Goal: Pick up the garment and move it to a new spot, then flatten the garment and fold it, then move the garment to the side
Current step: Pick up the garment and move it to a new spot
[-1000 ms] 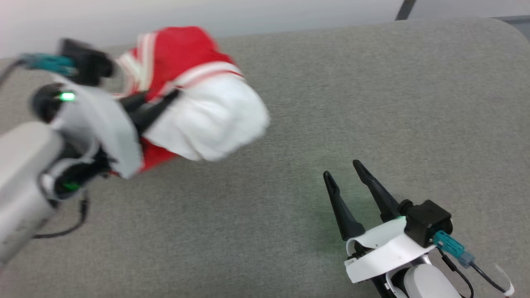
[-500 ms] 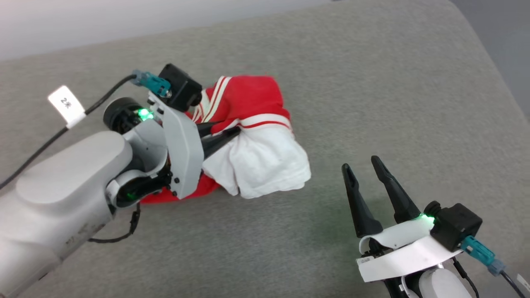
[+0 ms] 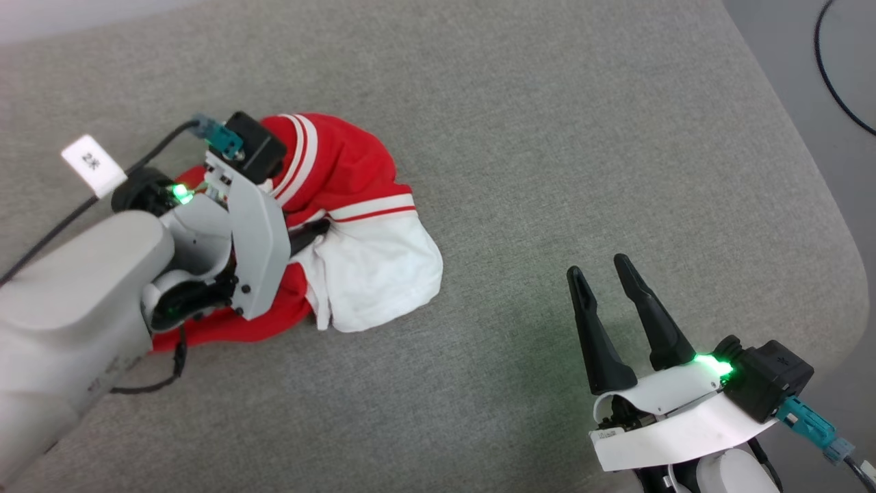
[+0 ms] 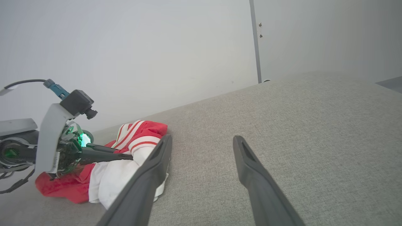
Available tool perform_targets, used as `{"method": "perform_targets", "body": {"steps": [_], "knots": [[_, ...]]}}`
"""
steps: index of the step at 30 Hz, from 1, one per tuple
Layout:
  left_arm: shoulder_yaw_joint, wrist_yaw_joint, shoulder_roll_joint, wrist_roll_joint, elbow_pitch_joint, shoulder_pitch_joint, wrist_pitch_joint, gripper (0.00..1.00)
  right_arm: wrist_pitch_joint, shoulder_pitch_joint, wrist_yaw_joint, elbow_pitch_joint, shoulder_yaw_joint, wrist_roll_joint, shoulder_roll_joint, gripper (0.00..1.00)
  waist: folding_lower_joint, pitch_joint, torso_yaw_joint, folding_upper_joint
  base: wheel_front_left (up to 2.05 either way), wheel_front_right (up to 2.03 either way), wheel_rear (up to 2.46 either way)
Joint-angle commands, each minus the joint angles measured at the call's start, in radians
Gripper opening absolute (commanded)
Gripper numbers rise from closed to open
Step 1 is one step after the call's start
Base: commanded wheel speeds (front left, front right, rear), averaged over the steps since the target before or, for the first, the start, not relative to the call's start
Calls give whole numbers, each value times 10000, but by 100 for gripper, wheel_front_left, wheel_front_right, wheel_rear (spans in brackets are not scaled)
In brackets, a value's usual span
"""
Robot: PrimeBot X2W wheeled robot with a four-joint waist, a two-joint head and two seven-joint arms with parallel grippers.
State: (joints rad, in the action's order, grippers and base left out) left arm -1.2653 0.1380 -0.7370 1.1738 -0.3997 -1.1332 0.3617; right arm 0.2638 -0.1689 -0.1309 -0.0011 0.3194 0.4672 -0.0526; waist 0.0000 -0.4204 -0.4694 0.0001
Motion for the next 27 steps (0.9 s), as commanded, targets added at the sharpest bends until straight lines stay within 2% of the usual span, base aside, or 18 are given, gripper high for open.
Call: {"method": "perform_targets", "body": {"steps": [1, 5, 10, 11, 13, 14, 15, 27], "knots": [[-295, -136, -135, -205, -395, 470, 307, 0, 5, 40, 3, -54, 13, 23, 27, 100, 0, -289, -244, -1, 0, 0, 0], [-389, -167, -117, -382, -824, 647, 819, 0, 5, -38, 3, -129, 43, 106, 27, 100, 0, -419, -298, -1, 0, 0, 0], [-430, -169, 29, -511, -761, 711, 946, 0, 5, -119, 3, -118, 1, 69, 27, 100, 0, -400, -201, -1, 0, 0, 0], [-432, -169, 64, -453, -745, 692, 833, 12, 5, -131, 3, -88, -28, 26, 26, 100, 0, -355, -138, -1, 0, 0, 0], [-427, -163, 109, -322, -679, 583, 603, 46, 5, -191, 3, -7, -57, -112, 26, 100, 0, -244, 11, -1, 0, 0, 0], [-395, -160, 145, -245, -666, 480, 402, 71, 5, -211, 3, 30, -83, -183, 24, 100, 0, -167, 116, -1, 0, 0, 0], [-362, -158, 195, -257, -612, 383, 235, 100, 4, -231, 3, 81, -106, -250, 24, 100, 0, -90, 232, -1, 0, 0, 0], [-152, -86, 701, 802, 112, 285, -2746, 100, 5, -351, 1, 998, -372, -1534, 17, 100, 0, 1233, 2108, -1, 0, 0, 0]]}}
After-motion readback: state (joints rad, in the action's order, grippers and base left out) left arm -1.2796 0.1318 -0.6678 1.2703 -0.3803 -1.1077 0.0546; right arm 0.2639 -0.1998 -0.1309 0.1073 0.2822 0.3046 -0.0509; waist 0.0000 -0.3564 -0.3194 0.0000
